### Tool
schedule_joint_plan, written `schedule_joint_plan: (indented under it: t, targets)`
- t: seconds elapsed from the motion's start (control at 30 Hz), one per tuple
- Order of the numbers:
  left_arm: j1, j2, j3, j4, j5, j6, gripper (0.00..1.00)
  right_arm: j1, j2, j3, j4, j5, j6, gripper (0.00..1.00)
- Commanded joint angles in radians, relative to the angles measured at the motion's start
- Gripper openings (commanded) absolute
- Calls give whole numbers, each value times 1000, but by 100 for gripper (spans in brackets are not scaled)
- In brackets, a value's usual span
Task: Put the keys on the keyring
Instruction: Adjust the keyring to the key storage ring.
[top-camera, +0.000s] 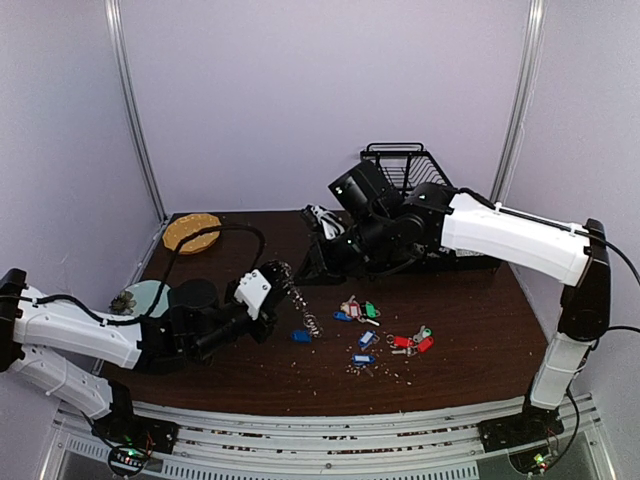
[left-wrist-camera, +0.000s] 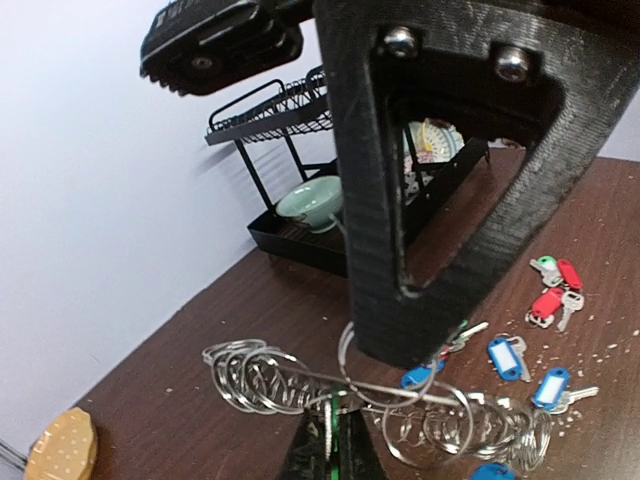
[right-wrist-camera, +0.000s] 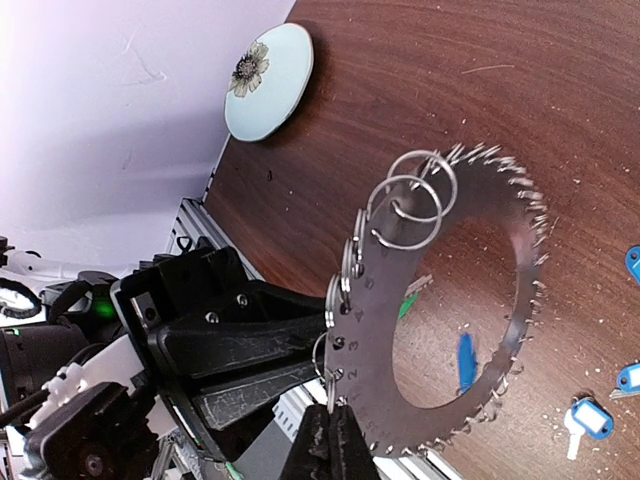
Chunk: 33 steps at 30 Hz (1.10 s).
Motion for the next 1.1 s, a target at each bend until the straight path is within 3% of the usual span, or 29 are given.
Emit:
schedule_joint_plan:
  t: [0.0, 0.07, 0.1, 0.17, 0.23, 0.4, 0.57, 0.7, 0.8, 1.07]
  targets:
    - [-14, 36, -16, 145, -153, 178, 0, 30, -26, 6, 17, -83, 46, 0]
    - [-16, 45, -17, 156, -145, 187, 0, 32, -30, -12, 56, -93, 68, 0]
    - [-21, 41, -18, 151, -130, 188, 6, 31, -33, -16, 67, -88, 72, 0]
    - [-27, 4, -30, 139, -69, 190, 32, 31, -37, -16, 69, -65, 69, 0]
    - [-27, -69, -71, 133, 0, 194, 47, 29, -36, -8, 61, -51, 58, 0]
    - [-28, -247, -86, -33, 140, 166, 58, 28, -25, 38, -18, 7, -13, 0]
    - [-27, -362, 19, -333, 336, 122, 58, 34, 0, 110, -103, -13, -136, 0]
    - [12, -381, 140, -510, 421, 46, 38, 75, -3, 160, -177, -18, -352, 0]
    - [114, -371, 245, -612, 579, -15, 32, 93, -41, 136, -178, -35, -459, 0]
    - [133, -336, 359, -765, 763, 58, 38, 116, -160, 11, -79, -78, -715, 0]
